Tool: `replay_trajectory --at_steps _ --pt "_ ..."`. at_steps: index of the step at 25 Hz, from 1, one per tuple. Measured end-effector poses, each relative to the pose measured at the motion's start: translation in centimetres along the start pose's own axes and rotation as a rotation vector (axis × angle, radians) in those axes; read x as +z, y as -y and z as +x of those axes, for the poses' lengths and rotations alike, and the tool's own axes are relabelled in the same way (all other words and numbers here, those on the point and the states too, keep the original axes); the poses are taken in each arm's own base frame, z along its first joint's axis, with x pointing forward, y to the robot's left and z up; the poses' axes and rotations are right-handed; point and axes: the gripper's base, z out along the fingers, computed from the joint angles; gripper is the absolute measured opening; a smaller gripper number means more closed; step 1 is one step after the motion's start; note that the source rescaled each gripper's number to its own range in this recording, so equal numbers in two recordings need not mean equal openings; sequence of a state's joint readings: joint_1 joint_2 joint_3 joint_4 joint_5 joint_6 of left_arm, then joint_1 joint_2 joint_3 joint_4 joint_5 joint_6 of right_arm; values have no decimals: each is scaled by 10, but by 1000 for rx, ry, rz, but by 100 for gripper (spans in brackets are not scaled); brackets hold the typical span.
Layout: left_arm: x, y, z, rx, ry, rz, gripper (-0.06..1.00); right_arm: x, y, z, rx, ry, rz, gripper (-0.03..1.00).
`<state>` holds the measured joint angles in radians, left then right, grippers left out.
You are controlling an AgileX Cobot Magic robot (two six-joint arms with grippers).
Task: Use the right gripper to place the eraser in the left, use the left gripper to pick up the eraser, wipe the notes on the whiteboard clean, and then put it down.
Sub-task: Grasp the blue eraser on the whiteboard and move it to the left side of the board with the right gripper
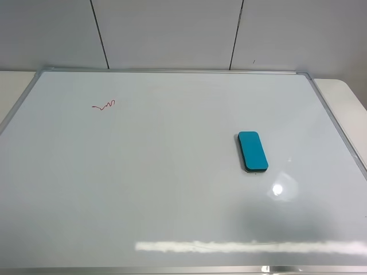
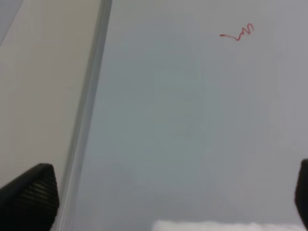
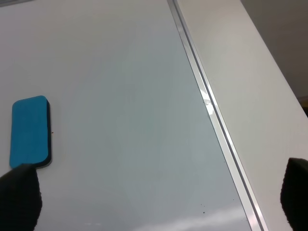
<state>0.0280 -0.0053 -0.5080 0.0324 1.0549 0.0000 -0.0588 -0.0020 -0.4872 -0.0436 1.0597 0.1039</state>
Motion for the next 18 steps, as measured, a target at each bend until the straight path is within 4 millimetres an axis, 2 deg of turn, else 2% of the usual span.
replay_trajectory --at_steps 11,14,18 --pt "0 0 0 0 0 0 100 2 -2 -2 3 -18 -21 100" --pt "0 0 0 0 0 0 100 5 -6 -17 8 -55 -48 100" --pt "0 0 0 0 0 0 100 12 -11 -49 -13 -99 -61 100"
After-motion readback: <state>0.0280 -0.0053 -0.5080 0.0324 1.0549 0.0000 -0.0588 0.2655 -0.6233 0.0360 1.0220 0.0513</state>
